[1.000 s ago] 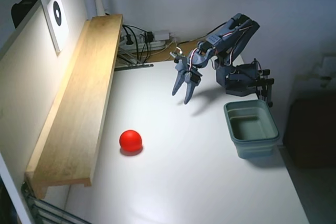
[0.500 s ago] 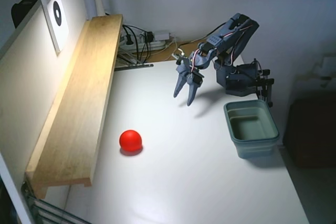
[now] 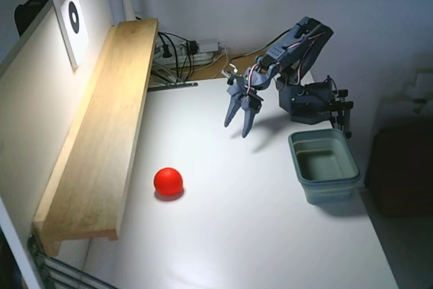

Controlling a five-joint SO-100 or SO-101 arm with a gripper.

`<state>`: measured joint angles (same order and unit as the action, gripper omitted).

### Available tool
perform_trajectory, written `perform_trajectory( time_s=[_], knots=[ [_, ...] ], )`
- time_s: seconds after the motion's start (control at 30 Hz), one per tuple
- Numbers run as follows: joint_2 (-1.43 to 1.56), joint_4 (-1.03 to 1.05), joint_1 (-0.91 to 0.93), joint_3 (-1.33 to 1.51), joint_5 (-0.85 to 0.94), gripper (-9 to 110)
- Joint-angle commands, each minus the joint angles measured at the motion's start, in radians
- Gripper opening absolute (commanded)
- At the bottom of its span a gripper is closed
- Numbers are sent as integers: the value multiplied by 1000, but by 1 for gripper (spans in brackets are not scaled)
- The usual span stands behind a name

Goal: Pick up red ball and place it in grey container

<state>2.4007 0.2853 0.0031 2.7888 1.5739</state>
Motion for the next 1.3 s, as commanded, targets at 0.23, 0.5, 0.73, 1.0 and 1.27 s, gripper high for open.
perform_trajectory(
  time_s=[0.23, 0.5, 0.73, 1.0, 1.27],
  knots=[
    [-121, -122, 5, -10, -3, 38],
    [-409, -311, 5, -107, -3, 38],
    [-601, -395, 5, -216, -3, 38],
    [-776, -431, 5, -355, -3, 38],
    [-860, -432, 0, -439, -3, 38]
  ],
)
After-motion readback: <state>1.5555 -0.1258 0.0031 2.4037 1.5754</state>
